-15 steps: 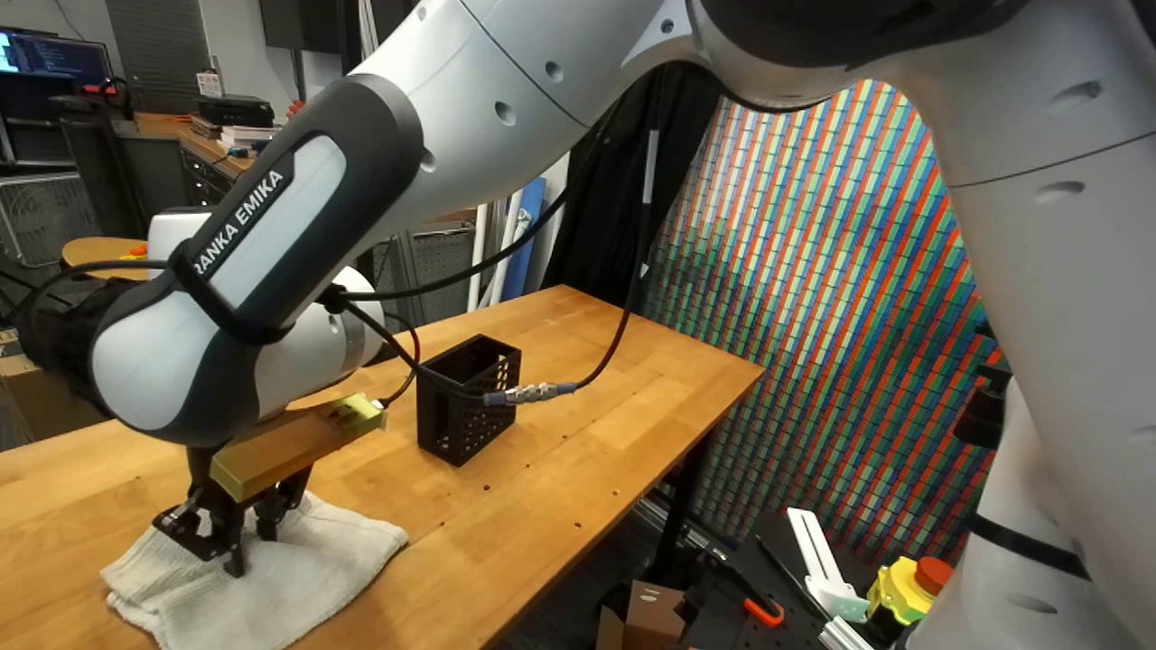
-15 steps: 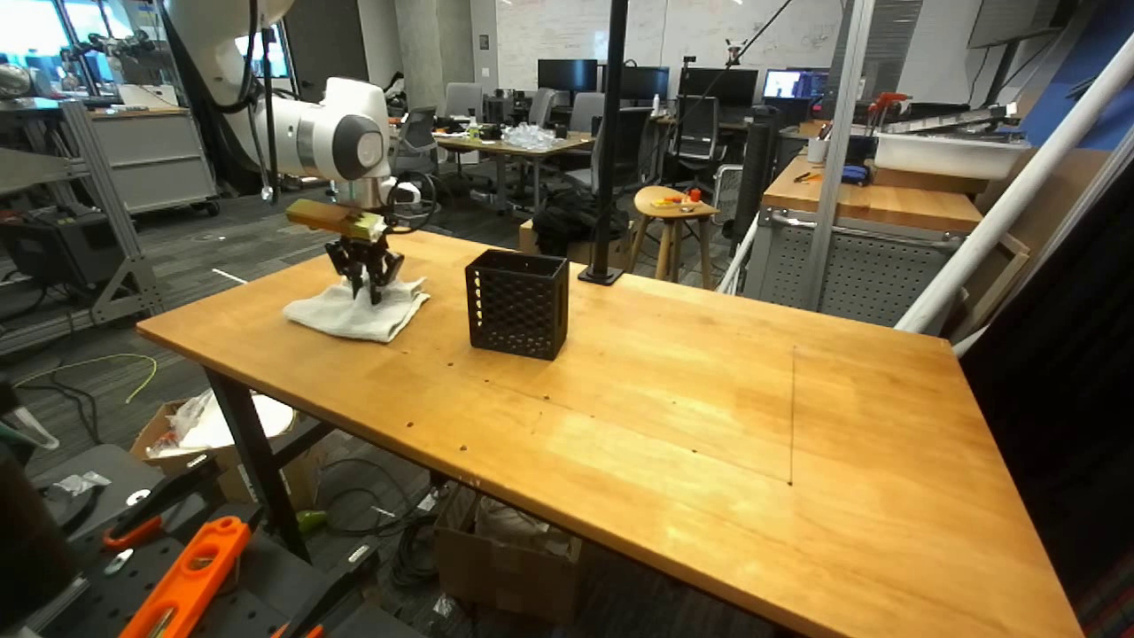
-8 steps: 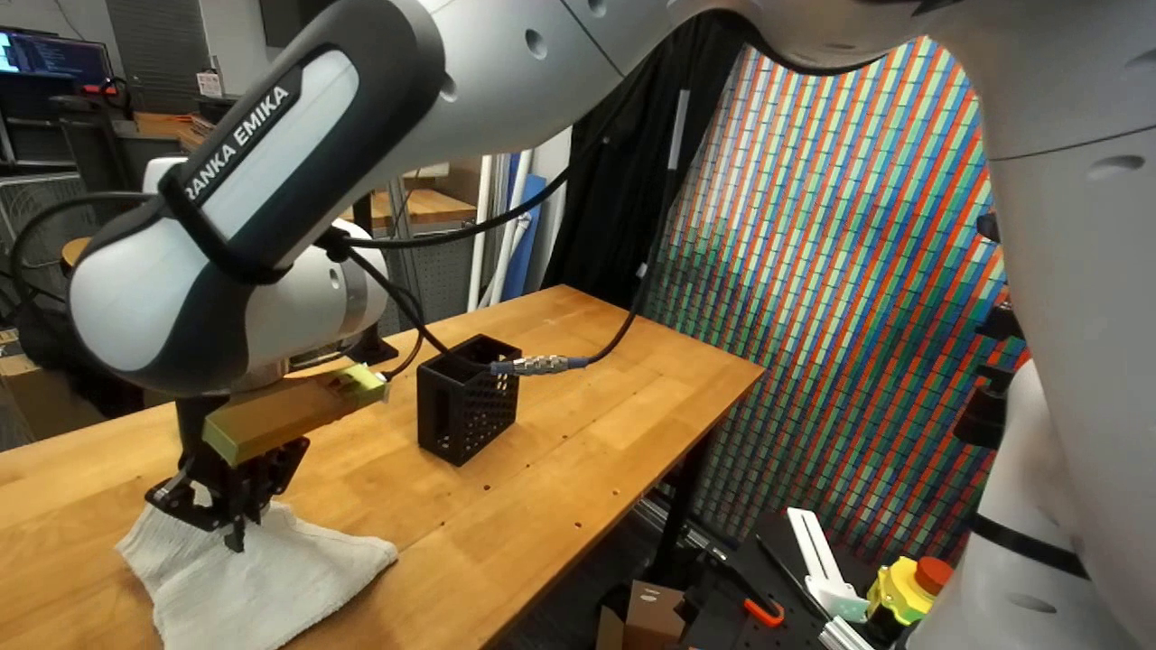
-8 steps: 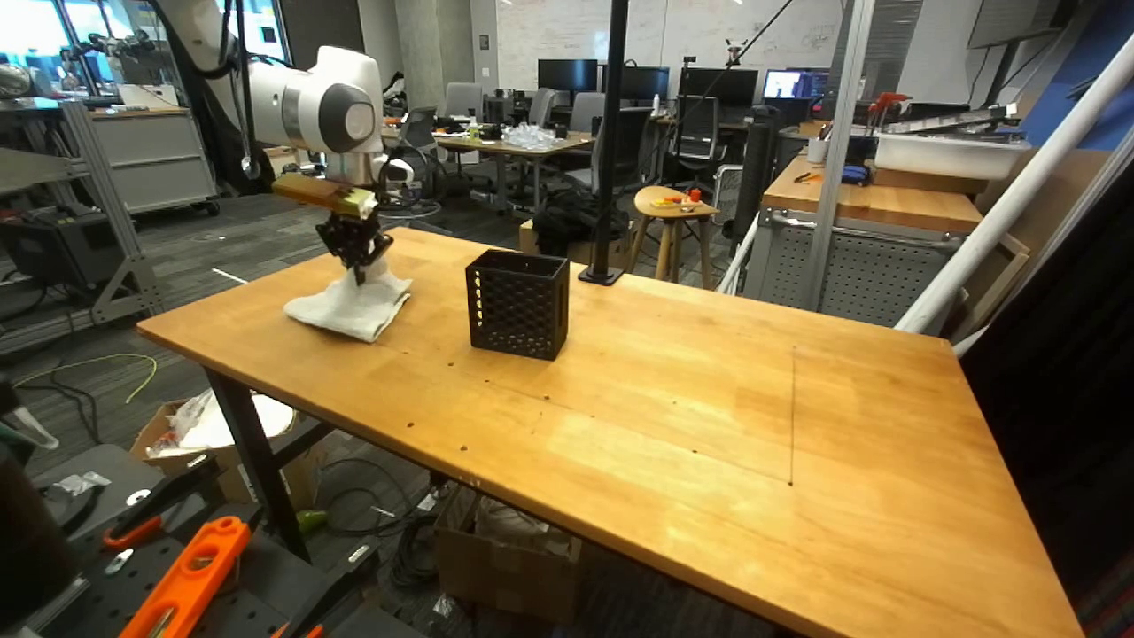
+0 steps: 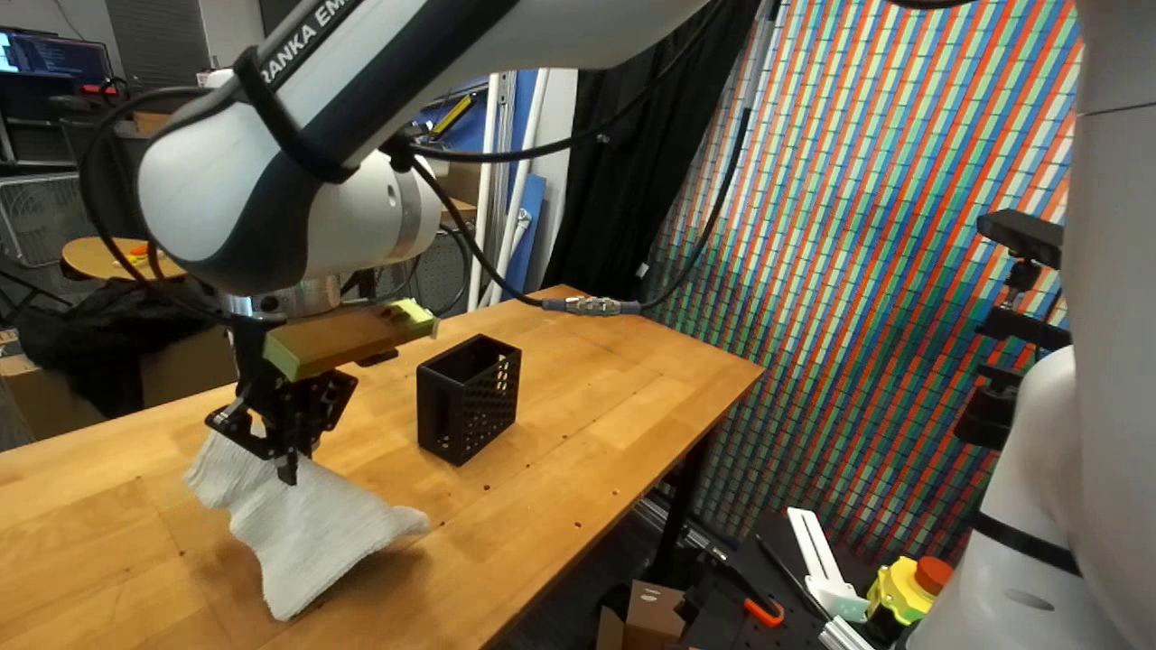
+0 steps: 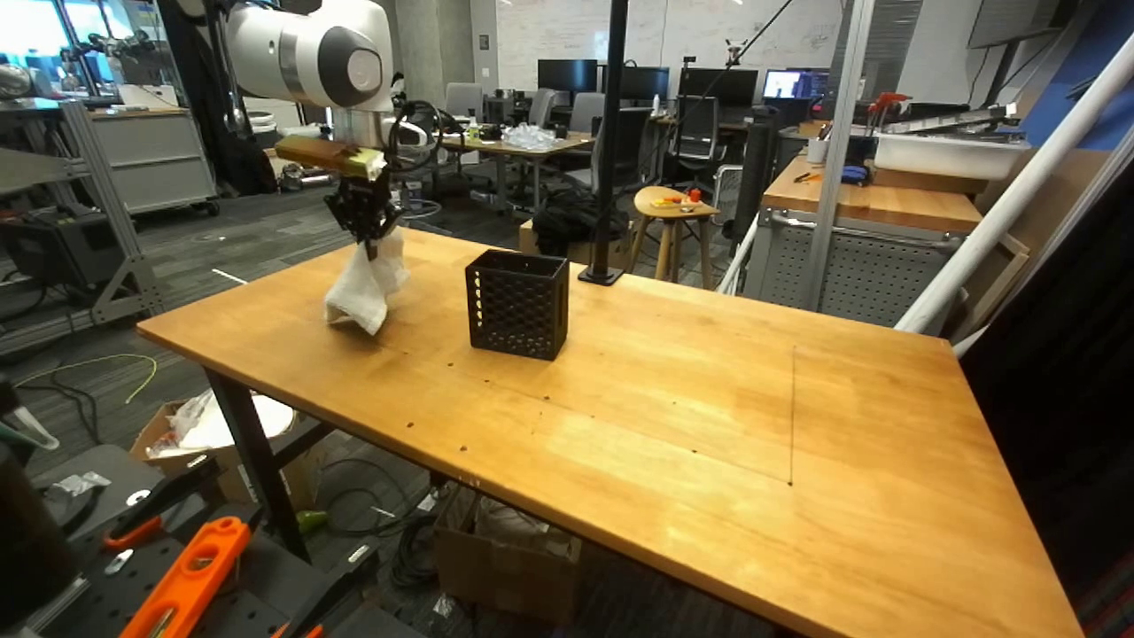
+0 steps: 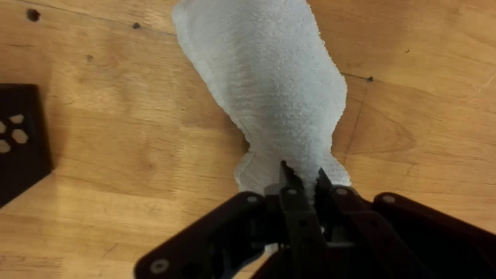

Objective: Put the white towel in the black basket.

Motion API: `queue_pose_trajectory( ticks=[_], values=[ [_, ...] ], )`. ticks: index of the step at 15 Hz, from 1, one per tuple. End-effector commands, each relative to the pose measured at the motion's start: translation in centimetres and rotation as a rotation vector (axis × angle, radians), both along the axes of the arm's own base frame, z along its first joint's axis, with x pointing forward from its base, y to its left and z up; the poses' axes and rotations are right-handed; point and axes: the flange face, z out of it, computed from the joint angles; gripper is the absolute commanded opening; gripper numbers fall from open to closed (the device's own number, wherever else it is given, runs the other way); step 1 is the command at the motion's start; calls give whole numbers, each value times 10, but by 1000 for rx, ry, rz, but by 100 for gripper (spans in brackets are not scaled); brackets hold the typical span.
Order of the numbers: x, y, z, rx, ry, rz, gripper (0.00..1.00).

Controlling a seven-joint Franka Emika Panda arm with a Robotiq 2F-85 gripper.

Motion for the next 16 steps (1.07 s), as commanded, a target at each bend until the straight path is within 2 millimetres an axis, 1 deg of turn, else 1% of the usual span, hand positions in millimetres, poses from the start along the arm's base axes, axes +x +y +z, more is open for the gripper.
queue_pose_trajectory(
  ticks=[1, 5, 7, 9, 12, 14, 16],
  values=[
    [-18, -36, 44, -7, -2, -54, 8],
    [-24, -91, 87, -38, -16, -139, 8],
    [-26, -126, 112, -54, -23, -174, 8],
    [-28, -162, 132, -80, -28, -218, 8],
    [-29, -207, 159, -95, -45, -273, 8],
    [-25, -223, 172, -91, -64, -290, 8],
    [-20, -228, 180, -93, -83, -287, 8]
  ],
)
